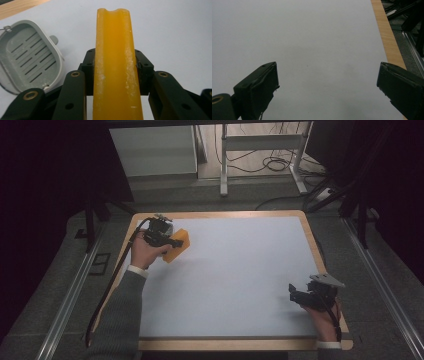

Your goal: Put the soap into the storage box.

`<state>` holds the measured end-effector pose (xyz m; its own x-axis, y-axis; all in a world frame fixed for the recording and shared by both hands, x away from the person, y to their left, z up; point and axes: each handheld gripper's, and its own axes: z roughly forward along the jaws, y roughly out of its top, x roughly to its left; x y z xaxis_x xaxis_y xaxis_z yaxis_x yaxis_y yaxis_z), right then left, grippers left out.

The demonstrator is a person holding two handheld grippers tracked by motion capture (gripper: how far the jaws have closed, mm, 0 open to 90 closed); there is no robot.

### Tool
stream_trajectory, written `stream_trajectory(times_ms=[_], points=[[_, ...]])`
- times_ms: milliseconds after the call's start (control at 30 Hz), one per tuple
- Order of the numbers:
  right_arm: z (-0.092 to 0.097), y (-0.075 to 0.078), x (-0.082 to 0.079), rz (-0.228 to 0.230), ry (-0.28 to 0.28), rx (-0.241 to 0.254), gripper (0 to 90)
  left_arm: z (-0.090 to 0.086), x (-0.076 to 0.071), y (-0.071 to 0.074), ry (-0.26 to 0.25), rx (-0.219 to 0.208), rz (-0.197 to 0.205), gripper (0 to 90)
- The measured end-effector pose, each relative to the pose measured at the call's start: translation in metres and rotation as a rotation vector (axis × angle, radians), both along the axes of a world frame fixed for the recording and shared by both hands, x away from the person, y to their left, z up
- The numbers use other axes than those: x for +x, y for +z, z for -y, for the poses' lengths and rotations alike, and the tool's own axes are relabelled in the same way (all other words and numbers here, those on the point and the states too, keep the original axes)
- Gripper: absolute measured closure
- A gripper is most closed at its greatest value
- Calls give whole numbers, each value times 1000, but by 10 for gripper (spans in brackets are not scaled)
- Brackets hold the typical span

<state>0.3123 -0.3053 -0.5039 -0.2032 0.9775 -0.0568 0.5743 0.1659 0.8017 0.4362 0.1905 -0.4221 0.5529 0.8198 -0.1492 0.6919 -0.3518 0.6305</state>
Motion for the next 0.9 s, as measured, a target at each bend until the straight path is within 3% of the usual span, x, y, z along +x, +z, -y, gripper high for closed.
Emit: stream_trajectory(times_ms=[333, 900], points=[[0, -1, 0, -2, -2, 1, 38, -12, 14, -1, 53, 0, -2, 615], [3, -1, 0, -4, -7, 1, 37, -17, 32, 3, 84, -7, -10, 615]])
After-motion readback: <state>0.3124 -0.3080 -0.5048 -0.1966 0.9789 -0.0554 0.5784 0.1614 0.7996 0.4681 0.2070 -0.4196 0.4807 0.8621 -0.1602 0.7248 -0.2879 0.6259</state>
